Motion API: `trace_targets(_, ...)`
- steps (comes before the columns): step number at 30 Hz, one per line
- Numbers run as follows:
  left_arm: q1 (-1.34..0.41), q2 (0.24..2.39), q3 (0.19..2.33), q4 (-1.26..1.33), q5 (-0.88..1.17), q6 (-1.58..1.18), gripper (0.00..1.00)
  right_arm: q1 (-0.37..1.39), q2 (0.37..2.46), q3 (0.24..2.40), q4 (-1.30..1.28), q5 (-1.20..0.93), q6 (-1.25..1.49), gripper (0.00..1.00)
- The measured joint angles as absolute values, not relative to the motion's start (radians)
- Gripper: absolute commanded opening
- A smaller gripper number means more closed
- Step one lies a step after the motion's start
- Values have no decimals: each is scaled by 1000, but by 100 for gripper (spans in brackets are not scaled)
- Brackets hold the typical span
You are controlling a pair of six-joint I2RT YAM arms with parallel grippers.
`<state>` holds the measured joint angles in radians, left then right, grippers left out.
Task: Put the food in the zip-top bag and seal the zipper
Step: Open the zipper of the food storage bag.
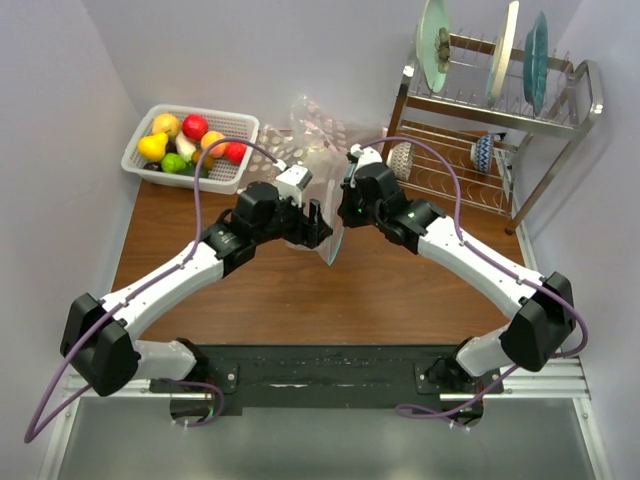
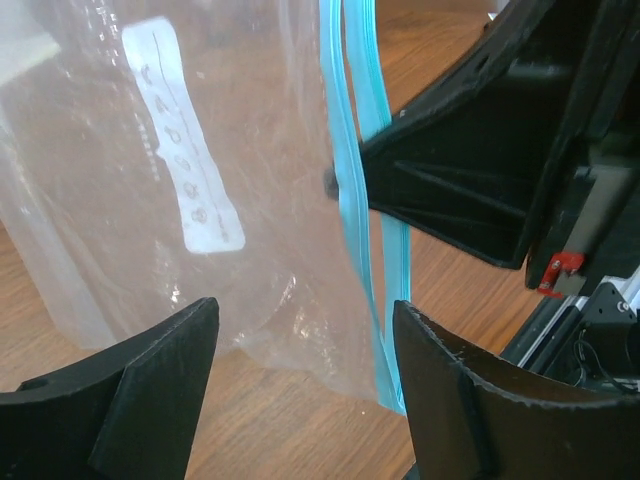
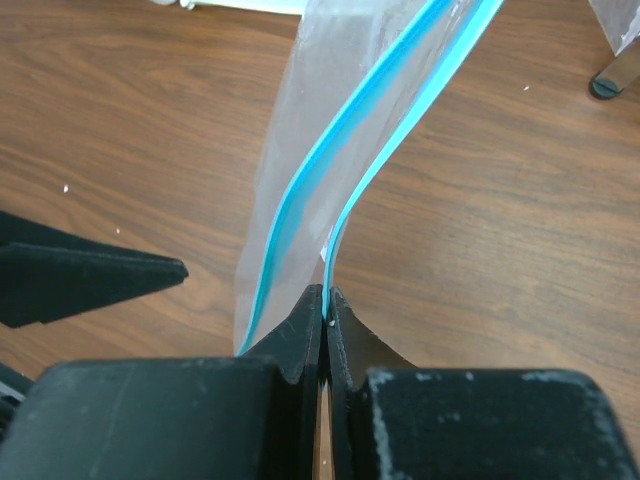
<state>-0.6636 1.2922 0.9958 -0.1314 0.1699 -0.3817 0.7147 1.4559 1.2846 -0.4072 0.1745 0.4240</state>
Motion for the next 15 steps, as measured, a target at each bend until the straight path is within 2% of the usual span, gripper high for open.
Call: trace_targets(15,-665,1320,1209,-283,93,-348,74,735,1458,1385,-522,190,402,0)
